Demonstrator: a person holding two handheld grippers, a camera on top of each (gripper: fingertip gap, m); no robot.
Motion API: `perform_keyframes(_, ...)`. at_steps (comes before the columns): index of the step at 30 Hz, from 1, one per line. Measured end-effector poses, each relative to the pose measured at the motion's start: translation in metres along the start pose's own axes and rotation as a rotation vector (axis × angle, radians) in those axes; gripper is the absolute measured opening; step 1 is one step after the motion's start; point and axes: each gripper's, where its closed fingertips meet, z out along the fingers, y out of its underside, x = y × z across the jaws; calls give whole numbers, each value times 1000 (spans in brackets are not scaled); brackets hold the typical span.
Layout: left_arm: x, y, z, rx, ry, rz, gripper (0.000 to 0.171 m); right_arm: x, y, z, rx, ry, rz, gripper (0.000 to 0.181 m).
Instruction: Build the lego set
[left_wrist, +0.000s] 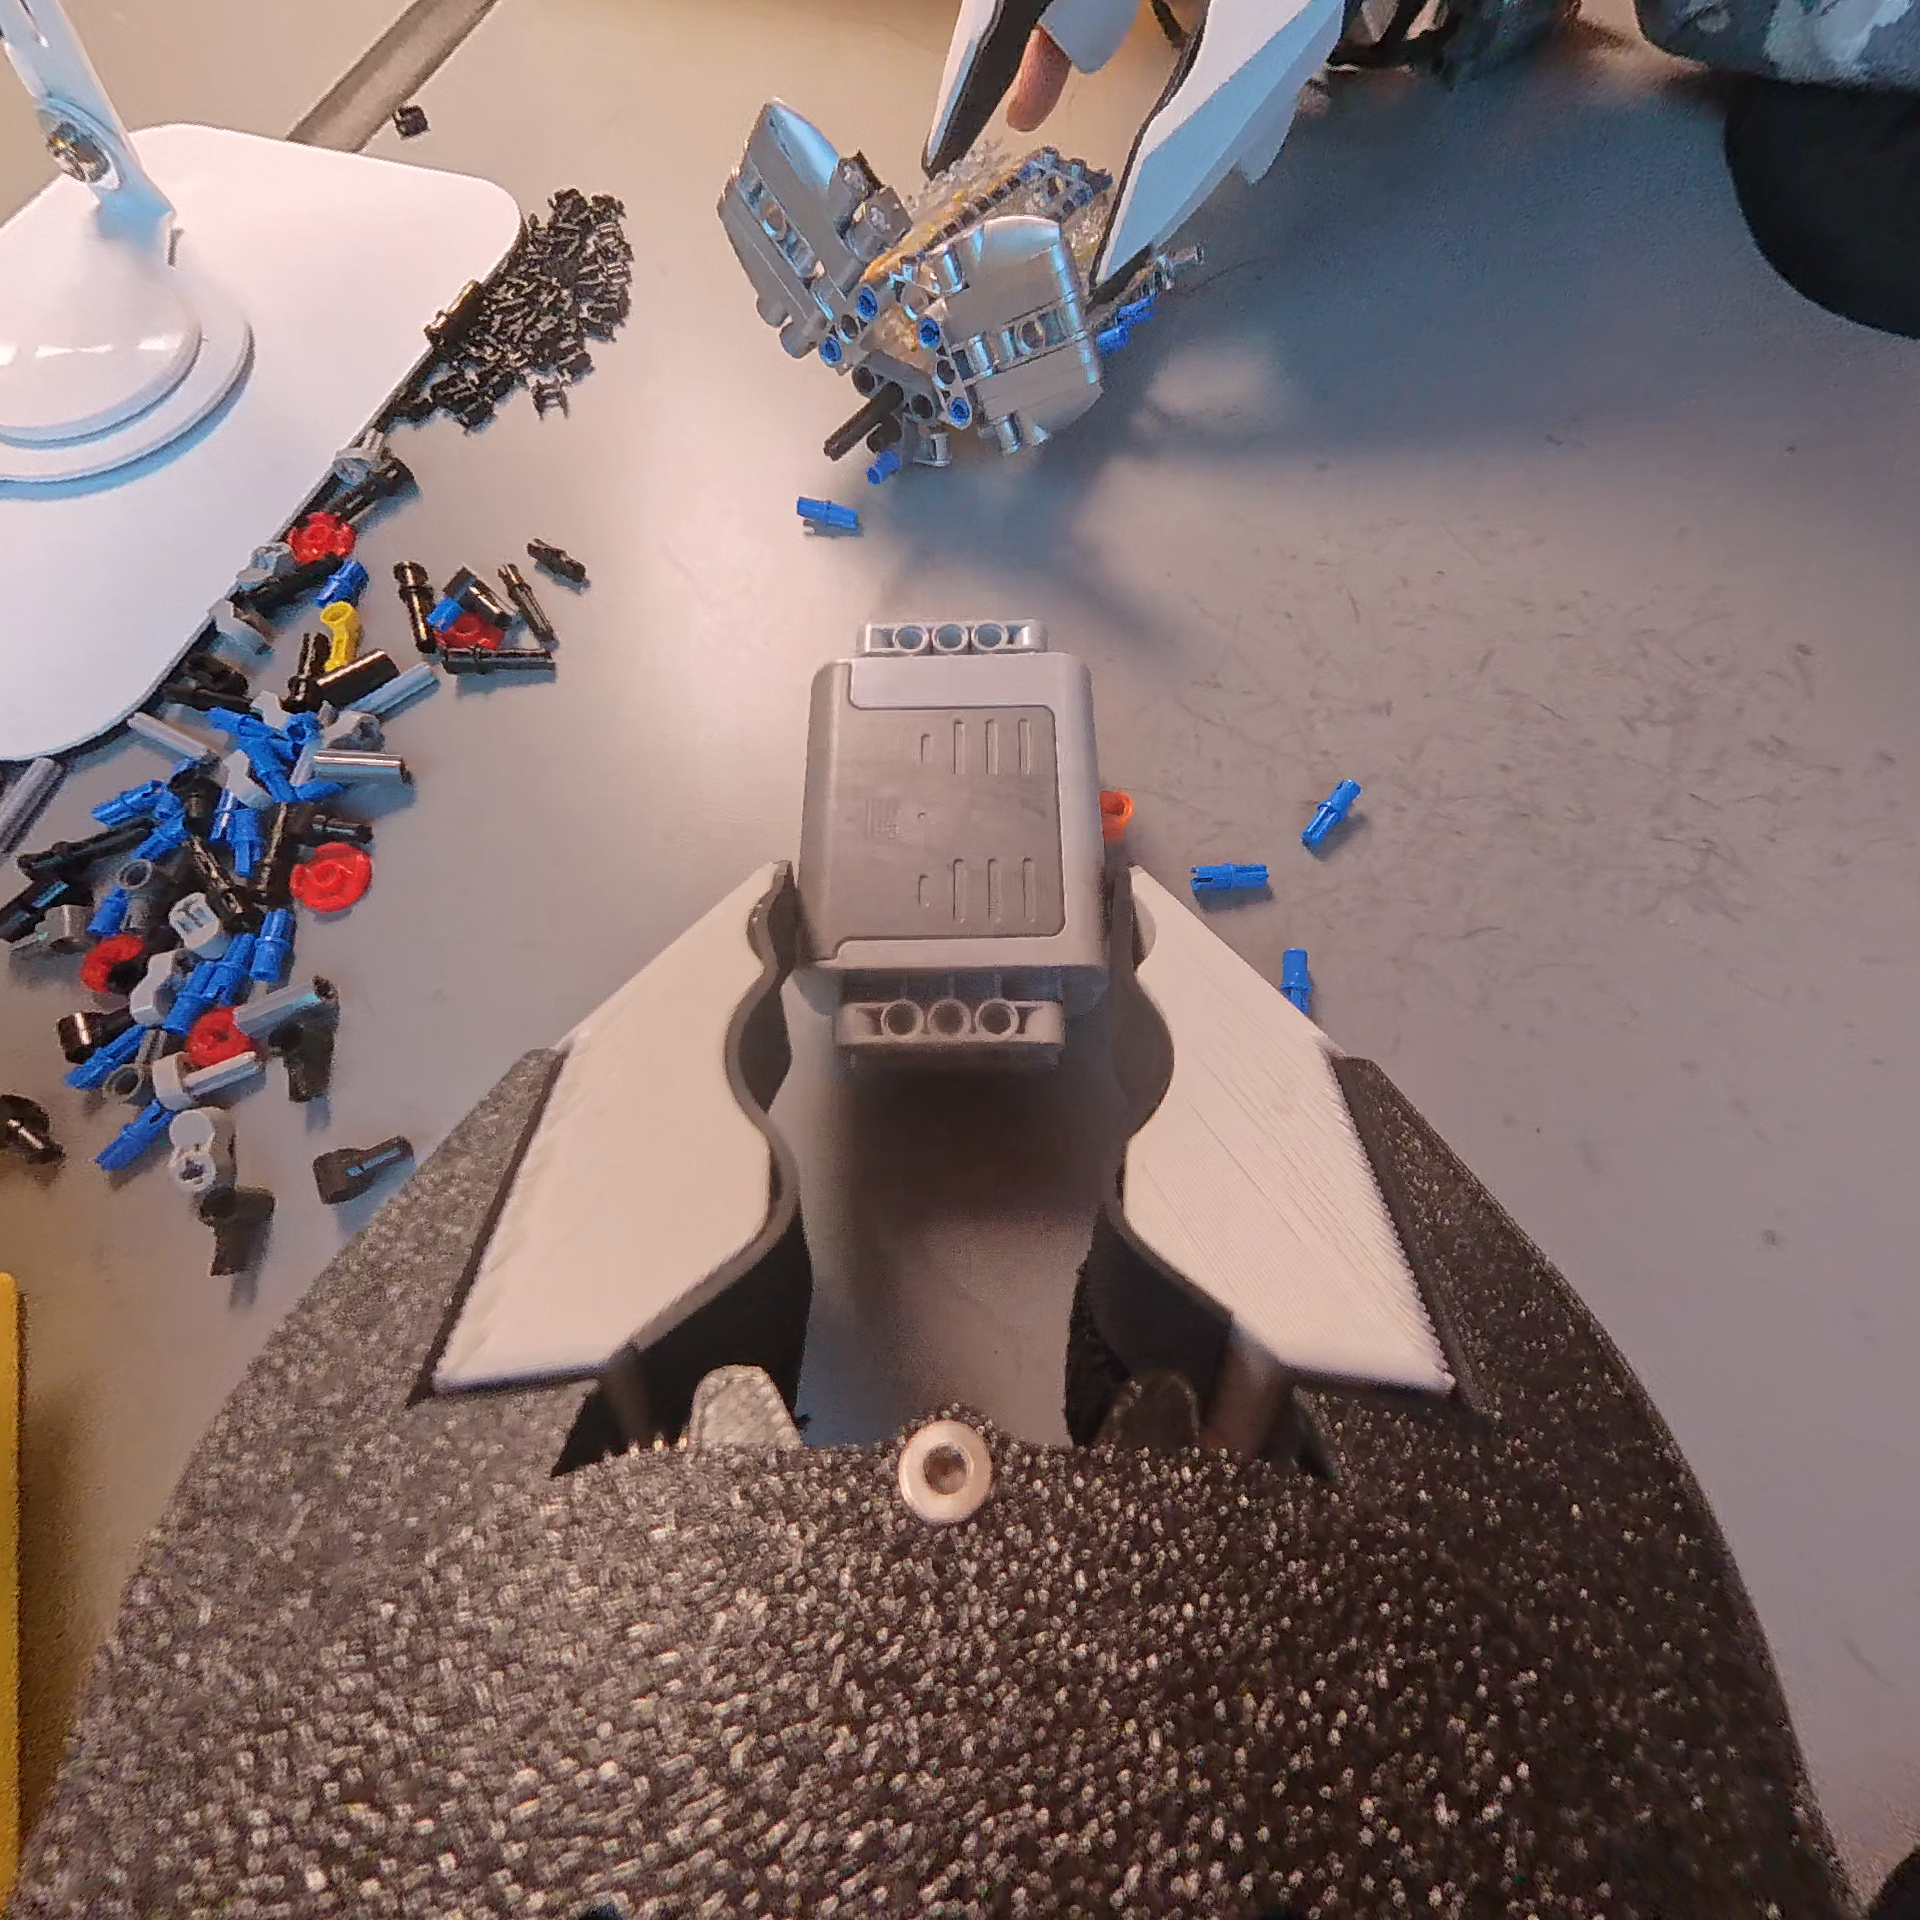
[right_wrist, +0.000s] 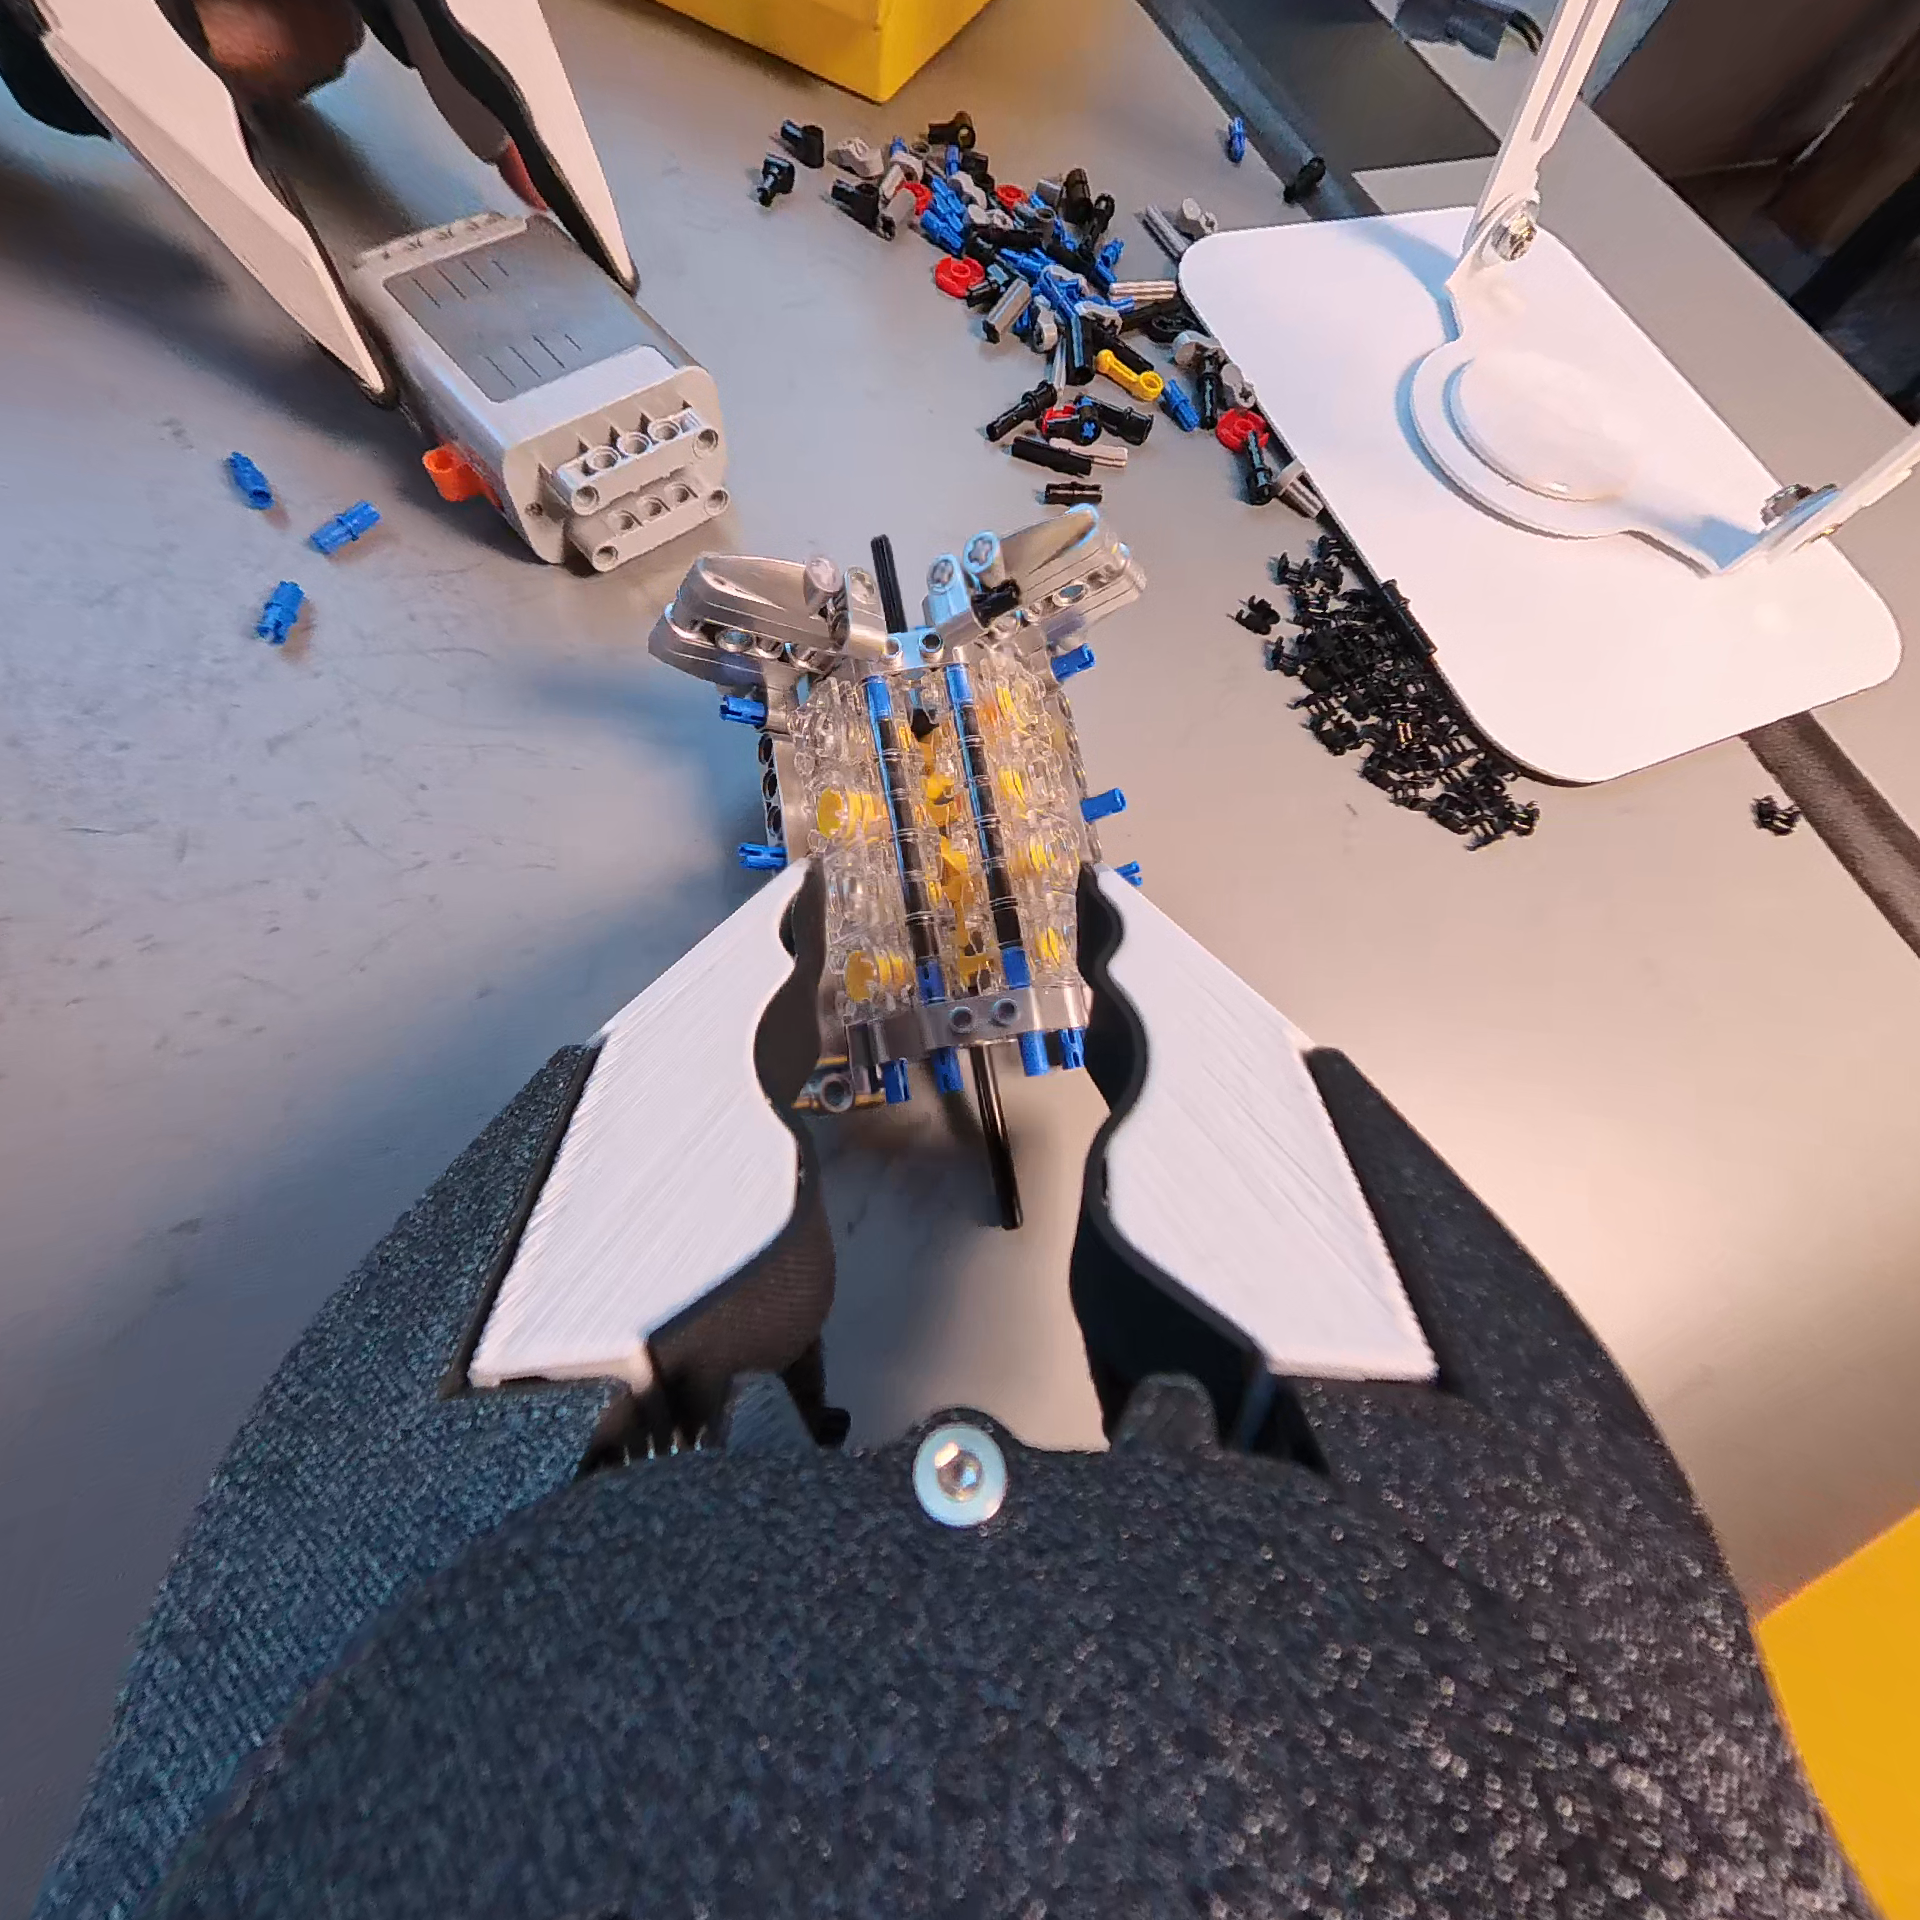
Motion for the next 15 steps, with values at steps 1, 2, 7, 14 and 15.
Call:
perform_keyframes(1, 0, 0, -1, 5, -2, 8, 58, -1, -1, -1, 8, -9, 8, 45)
perform_keyframes(2, 1, -1, -2, 11, -4, 18, 58, -1, -2, -3, 17, -18, 20, 44)
perform_keyframes(7, -1, 1, -9, 27, -15, 35, 56, 2, -2, -3, 24, -16, 55, 50)
perform_keyframes(14, -1, 2, -9, 22, -12, 26, 56, -2, 1, 6, -22, -36, 50, 53)
perform_keyframes(15, -1, 2, -9, 22, -10, 26, 56, -3, 1, 6, -22, -42, 45, 52)
